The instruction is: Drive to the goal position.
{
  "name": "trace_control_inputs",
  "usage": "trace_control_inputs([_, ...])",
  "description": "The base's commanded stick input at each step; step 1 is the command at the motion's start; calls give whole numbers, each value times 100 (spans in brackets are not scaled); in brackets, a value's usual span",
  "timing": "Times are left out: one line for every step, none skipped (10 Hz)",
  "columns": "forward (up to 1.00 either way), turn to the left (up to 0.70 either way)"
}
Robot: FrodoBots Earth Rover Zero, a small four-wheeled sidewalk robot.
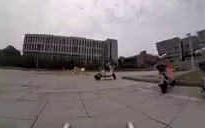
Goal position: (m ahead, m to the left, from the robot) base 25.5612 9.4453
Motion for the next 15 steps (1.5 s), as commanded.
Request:
trace_control_inputs([50,25])
trace_control_inputs([50,25])
trace_control_inputs([50,25])
trace_control_inputs([50,25])
trace_control_inputs([50,25])
trace_control_inputs([50,25])
trace_control_inputs([50,25])
trace_control_inputs([50,25])
trace_control_inputs([50,23])
trace_control_inputs([50,21])
trace_control_inputs([50,20])
trace_control_inputs([50,22])
trace_control_inputs([50,24])
trace_control_inputs([50,25])
trace_control_inputs([50,25])
